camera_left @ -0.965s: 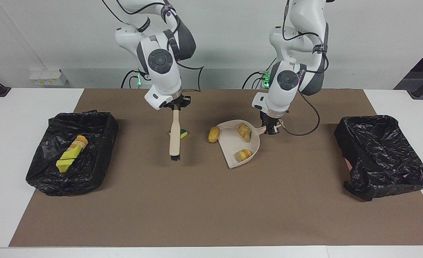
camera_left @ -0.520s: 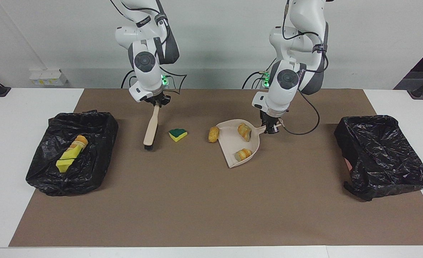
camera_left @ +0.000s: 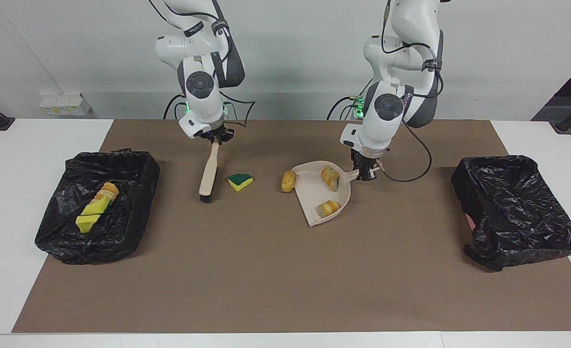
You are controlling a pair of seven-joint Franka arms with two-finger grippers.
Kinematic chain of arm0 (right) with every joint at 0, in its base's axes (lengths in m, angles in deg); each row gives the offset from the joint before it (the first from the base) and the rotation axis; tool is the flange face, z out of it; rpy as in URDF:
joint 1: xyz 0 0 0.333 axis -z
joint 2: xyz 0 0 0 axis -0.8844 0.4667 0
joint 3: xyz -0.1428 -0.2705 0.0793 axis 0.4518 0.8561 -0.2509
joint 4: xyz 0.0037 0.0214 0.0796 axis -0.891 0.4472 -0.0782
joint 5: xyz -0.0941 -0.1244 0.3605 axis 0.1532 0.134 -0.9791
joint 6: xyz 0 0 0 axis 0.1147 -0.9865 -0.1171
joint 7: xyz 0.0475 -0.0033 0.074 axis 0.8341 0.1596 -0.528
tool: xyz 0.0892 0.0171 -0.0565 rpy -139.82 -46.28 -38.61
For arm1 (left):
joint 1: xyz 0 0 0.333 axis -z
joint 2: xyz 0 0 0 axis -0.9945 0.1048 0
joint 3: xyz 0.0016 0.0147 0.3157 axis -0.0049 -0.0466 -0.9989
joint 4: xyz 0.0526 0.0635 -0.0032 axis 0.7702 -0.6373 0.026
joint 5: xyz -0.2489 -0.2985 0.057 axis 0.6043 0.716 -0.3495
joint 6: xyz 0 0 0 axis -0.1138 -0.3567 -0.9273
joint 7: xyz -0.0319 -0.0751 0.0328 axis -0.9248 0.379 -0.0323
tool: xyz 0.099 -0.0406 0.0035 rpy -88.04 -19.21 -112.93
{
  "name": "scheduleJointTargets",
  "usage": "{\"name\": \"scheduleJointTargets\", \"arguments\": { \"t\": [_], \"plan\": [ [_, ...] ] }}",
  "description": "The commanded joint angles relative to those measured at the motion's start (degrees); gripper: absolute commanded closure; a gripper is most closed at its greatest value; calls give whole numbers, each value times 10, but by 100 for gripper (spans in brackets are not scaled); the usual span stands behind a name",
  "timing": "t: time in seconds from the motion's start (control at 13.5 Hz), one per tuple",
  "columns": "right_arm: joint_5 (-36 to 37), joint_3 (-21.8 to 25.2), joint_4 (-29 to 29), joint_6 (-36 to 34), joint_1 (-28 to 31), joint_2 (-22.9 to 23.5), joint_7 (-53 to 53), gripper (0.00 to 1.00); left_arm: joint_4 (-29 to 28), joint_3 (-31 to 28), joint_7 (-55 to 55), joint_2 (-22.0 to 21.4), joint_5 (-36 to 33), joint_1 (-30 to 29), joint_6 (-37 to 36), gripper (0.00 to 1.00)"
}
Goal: Sweep and dump trash in bin
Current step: 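Sweep the green sponge and bread into the dustpan with the brush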
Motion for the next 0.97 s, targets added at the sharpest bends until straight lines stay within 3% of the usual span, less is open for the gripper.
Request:
{"name": "scheduleJointTargets", "arguments": {
  "t": [0.0,0.22,0.37,0.52,0.74,0.89],
  "plan": [
    [-16,-2,-94,4,-29,90,41,100,-25,-3,-4,-15,7,-3,8,100],
    [-20,-2,-192,21,-79,171,92,100,-25,-3,-4,-15,7,-5,8,100],
    [-51,-2,-242,20,-100,193,91,100,-25,-3,-3,-15,7,-5,8,100],
    [-62,-2,-275,22,-118,205,85,100,-25,-3,-1,-15,7,-5,7,100],
    [-63,-2,-277,20,-118,205,57,100,-24,-3,21,-15,8,-6,6,100],
    [-45,4,-281,-32,-95,192,39,100,-21,-2,42,-14,8,-16,2,100]
  ]
}}
